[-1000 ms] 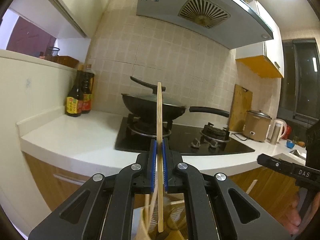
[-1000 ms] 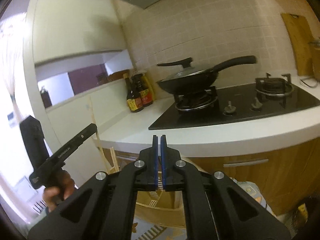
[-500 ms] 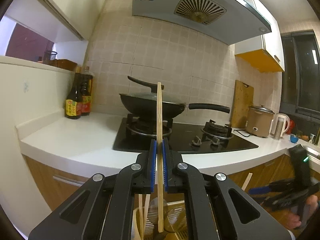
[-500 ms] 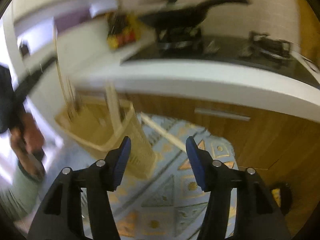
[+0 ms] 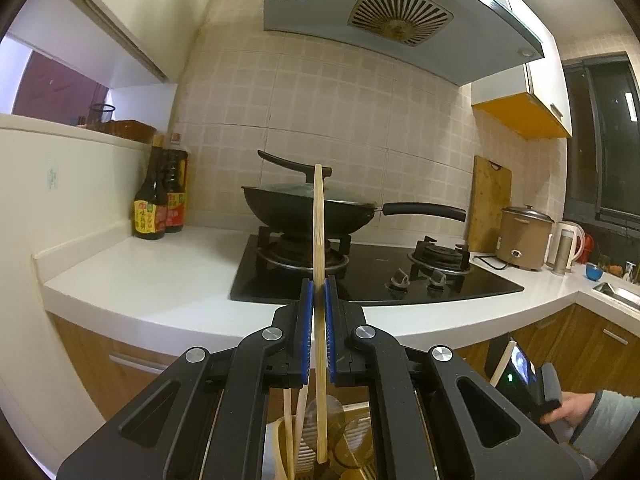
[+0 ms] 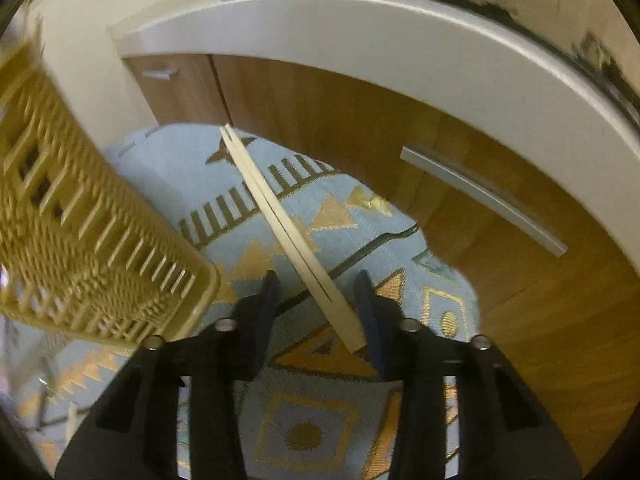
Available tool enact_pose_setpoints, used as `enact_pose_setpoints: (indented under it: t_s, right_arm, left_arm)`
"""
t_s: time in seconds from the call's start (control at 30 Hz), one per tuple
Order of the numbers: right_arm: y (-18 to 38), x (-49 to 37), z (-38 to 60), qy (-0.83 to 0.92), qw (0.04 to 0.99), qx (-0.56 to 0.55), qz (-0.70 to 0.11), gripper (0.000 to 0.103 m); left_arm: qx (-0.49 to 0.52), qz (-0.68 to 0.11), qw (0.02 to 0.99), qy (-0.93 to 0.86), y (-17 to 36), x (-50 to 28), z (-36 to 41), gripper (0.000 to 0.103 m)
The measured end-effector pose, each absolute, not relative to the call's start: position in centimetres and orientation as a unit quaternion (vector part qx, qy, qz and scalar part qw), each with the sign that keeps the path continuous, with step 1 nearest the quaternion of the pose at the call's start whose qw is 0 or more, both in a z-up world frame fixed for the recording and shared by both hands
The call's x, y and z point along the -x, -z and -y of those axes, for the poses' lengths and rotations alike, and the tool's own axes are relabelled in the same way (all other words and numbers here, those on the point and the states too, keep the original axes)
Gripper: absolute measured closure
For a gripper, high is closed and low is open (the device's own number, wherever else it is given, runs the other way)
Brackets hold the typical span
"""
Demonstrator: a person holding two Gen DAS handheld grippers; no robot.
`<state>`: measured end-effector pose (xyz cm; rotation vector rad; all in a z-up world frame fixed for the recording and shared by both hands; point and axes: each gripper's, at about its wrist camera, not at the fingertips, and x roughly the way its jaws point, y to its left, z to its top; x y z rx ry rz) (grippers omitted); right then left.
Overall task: Organize utensils
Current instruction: 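Lower the right tool and grasp another chopstick while the left tool holds its chopstick, then insert the right tool's chopsticks into the basket while the left tool releases its chopstick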
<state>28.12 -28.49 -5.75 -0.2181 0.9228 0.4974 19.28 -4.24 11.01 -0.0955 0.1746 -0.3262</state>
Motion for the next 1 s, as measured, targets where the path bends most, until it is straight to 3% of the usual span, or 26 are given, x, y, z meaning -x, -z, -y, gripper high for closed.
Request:
enact_pose_setpoints:
  t_s: [0.03,0.07,0.33,0.57,0.7,0.77,0.8,0.93,1.0]
  right_arm:
    - [5.8,-27.9,28.5,-0.238,0.860,0.109,-0.438,0.088]
    - [5.8,-27.5,28.6,-0.238,0.860,0.109,-0.439,0.090]
    - [5.8,-20.0,32.1,-0.197,0.868,0.029,-0.456,0.093]
    - [7.3,-11.2,33.3,-0.136,0.828,-0.077,-0.539,0.092]
    - [6.7,-10.5,31.4,-0.141,0.826,-0.039,-0.544,0.084]
    - [5.7,-11.3,30.9,-0.139,0.833,-0.024,-0.536,0.066]
    - [5.3,-11.9,30.7,-0.141,0.835,-0.019,-0.532,0.064]
    - [4.8,-16.1,30.6,-0.129,0.826,-0.019,-0.548,0.065]
    - [5.1,-18.1,31.2,-0.118,0.814,-0.037,-0.568,0.073]
  left_arm:
    - [0.050,-0.087,0.982,0.162,-10.9,-19.3,4.2,0.099]
    - [0.055,-0.088,0.982,0.161,-10.8,-19.4,4.1,0.099]
    - [0.060,-0.079,0.982,0.160,-10.8,-17.8,3.3,0.099]
    - [0.053,-0.075,0.983,0.162,-10.7,-16.5,3.6,0.099]
    - [0.064,-0.083,0.980,0.167,-10.8,-16.4,3.3,0.099]
    - [0.065,-0.083,0.980,0.169,-11.2,-16.4,3.0,0.099]
    - [0.065,-0.083,0.980,0.169,-11.2,-16.3,3.0,0.099]
    - [0.062,-0.085,0.980,0.172,-11.6,-16.0,3.1,0.099]
    - [0.058,-0.086,0.979,0.173,-11.6,-15.8,3.3,0.099]
